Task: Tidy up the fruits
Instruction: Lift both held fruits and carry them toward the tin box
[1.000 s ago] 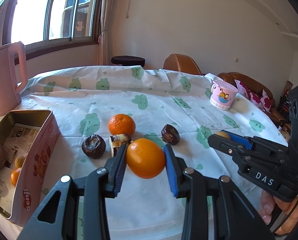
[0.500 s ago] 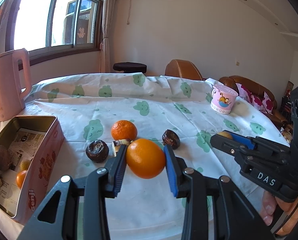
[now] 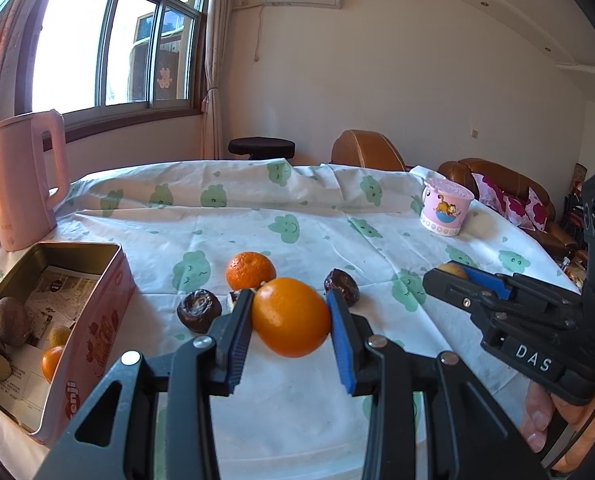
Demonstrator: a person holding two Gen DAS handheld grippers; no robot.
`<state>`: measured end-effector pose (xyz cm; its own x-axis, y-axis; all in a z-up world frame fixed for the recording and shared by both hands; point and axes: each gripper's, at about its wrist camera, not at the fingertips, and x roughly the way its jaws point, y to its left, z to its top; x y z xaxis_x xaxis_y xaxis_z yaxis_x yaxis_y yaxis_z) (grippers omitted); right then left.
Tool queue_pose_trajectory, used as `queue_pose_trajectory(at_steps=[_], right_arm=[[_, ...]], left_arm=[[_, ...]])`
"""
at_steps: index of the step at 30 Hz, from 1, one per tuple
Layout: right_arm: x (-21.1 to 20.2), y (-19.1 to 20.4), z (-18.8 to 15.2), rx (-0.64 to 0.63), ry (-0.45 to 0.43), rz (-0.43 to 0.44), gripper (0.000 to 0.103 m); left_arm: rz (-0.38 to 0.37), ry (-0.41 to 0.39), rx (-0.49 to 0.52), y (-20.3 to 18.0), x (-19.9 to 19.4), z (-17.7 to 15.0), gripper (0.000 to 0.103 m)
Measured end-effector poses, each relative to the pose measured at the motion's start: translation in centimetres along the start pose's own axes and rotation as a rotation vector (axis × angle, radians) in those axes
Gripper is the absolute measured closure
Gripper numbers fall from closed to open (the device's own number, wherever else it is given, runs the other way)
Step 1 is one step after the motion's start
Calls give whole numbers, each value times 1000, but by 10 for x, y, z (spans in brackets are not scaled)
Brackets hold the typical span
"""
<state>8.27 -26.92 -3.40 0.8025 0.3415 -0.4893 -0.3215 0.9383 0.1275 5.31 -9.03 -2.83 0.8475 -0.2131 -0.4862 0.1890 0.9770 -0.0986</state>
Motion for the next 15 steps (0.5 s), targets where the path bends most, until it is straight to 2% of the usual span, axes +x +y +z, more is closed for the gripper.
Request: queue_pose_trajectory(at_steps=[15], right_arm=[[-8, 2, -1, -12, -43, 0, 75]], left_arm=[[15, -44, 15, -2, -8, 0, 65]])
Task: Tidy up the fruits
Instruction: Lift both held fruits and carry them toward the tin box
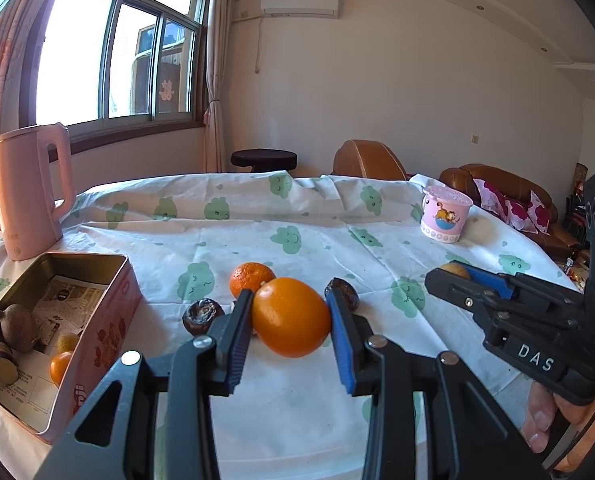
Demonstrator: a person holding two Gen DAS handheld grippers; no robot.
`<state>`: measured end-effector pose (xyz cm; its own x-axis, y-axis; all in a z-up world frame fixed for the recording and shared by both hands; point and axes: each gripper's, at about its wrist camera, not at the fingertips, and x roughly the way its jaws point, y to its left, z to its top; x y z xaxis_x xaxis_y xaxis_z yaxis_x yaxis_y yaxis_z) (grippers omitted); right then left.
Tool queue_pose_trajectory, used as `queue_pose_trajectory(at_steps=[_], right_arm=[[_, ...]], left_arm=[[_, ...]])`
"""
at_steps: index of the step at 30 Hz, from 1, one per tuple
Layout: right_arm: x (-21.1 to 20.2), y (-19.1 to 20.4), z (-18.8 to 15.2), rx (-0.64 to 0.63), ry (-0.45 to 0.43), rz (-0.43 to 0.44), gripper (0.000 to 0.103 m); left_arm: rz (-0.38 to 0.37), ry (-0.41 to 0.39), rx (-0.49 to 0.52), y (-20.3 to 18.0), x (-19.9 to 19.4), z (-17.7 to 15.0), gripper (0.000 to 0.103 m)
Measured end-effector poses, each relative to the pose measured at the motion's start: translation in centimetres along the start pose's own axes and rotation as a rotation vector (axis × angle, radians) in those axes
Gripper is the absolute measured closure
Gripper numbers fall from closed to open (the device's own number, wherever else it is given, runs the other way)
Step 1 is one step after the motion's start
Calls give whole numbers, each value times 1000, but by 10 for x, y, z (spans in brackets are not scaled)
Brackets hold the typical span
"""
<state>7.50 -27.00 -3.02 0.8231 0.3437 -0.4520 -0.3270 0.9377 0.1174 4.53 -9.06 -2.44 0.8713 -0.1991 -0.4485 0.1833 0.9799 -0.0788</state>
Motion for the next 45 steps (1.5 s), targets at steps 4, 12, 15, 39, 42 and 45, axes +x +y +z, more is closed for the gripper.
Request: queue_pose_trajectory(at_steps=[4, 12, 15, 39, 42, 45], right_arm=[[-2, 0, -1, -3, -11, 0, 75], [-5, 1, 0, -11, -25, -1, 75], [-5, 1, 0, -13, -31, -2, 75], [-13, 10, -1, -64, -68, -25, 75], [-9, 15, 0, -84, -49, -32, 75], [-4, 20, 0, -92, -29, -18, 75]], left_arm=[[3, -8, 3, 0, -2, 0, 65], [9, -19, 8, -1, -4, 0, 65], [12, -24, 12, -2, -6, 0, 65], [46, -97, 37, -4, -21, 0, 65], [47, -84, 17, 5, -22, 1, 65], [71, -71, 4, 16, -24, 0, 65]])
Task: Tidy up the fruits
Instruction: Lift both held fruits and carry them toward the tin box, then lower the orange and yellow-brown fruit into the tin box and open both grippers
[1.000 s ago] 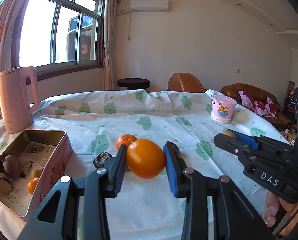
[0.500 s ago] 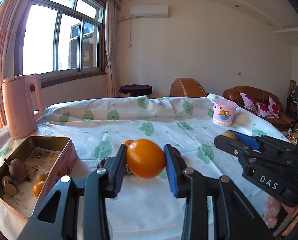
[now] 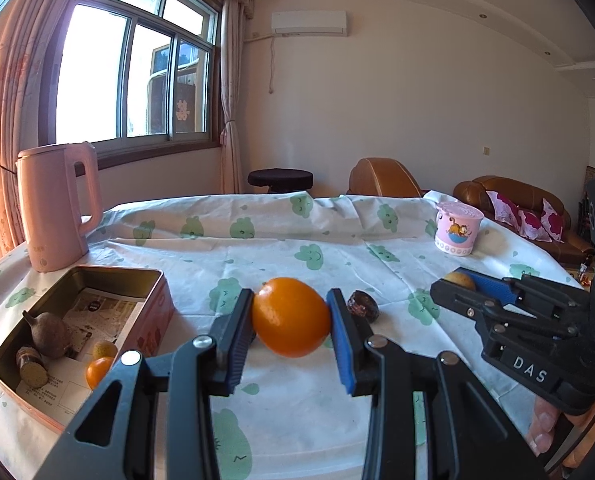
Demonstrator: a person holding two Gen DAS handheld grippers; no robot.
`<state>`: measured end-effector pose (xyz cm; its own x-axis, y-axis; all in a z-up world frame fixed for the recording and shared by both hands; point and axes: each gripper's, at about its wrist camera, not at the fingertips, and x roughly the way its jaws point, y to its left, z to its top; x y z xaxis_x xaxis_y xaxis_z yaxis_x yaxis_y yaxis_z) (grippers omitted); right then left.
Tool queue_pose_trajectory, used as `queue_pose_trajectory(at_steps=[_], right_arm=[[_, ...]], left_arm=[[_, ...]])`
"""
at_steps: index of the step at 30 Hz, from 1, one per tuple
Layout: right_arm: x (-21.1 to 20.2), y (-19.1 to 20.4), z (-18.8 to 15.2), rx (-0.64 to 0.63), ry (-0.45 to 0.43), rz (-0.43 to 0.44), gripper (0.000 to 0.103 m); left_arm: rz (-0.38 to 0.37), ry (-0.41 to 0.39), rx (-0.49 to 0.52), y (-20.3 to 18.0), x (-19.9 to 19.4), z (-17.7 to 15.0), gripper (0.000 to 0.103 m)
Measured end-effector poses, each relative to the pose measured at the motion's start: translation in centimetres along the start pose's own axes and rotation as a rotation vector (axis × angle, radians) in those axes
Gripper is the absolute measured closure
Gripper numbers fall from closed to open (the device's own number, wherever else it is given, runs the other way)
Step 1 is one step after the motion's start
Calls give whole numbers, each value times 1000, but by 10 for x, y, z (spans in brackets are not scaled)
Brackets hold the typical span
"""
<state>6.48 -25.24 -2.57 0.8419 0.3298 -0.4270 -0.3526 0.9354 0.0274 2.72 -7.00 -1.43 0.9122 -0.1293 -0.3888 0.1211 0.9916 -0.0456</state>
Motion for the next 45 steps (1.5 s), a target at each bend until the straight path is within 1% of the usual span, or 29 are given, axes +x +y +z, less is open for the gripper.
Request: queue_pose_trajectory(at_steps=[4, 15, 24, 34, 45], right_arm=[[11, 14, 3, -10, 24, 36, 75], [41, 80, 26, -81, 50, 164, 75], [66, 133, 41, -148, 67, 237, 75], [93, 170, 49, -194, 91, 288, 75], [117, 199, 50, -230, 124, 325, 75]], left_arm=[[31, 17, -24, 21, 0, 2, 65], [182, 28, -65, 88, -7, 5, 65], [262, 59, -112, 136, -12, 2, 65], [340, 106, -138, 173, -9, -5, 65], [384, 151, -130, 187, -2, -12, 65]])
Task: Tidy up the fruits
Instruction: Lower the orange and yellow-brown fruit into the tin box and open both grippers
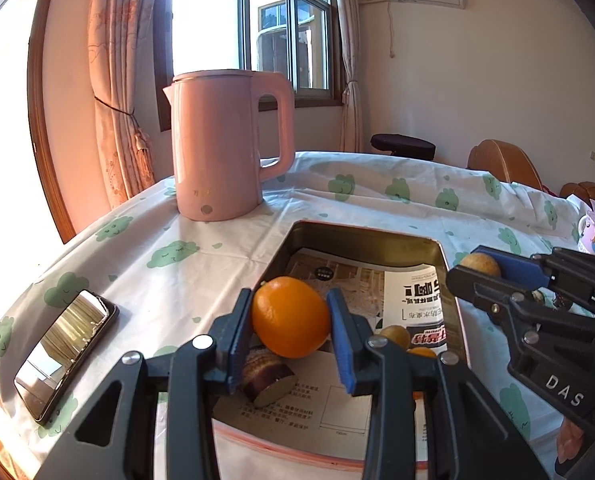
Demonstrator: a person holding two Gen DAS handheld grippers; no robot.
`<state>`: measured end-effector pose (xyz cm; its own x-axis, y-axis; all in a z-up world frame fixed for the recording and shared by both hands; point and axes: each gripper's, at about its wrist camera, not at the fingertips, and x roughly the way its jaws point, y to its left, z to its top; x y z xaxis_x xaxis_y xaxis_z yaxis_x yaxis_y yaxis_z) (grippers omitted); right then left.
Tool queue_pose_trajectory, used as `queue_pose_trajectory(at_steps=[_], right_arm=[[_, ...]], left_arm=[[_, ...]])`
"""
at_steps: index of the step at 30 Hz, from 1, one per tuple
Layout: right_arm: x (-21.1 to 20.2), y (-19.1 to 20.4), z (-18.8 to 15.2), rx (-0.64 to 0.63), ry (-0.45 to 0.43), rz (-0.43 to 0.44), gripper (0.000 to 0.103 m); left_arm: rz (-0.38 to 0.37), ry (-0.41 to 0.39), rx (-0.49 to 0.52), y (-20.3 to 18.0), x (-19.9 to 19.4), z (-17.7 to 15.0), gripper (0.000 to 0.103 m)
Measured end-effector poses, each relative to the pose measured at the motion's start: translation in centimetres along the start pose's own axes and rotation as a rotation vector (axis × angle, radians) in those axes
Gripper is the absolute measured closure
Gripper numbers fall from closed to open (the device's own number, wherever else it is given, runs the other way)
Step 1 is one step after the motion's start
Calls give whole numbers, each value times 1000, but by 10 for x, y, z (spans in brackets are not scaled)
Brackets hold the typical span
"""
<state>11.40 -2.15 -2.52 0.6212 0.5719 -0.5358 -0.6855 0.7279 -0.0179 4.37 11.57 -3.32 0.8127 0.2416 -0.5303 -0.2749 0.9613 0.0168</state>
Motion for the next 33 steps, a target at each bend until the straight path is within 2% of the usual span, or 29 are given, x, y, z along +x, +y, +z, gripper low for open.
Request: queue_pose_trajectory(at_steps=[25, 31, 33], right_arm=[[36, 10, -4, -4, 76, 34, 75], [39, 12, -5, -9, 95, 49, 75], [39, 12, -5, -5, 95, 50, 72]], left_arm=[[10, 46, 9, -1, 11, 0, 63], [25, 33, 12, -1, 8, 0, 56], [32, 30, -3, 2, 7, 0, 52]])
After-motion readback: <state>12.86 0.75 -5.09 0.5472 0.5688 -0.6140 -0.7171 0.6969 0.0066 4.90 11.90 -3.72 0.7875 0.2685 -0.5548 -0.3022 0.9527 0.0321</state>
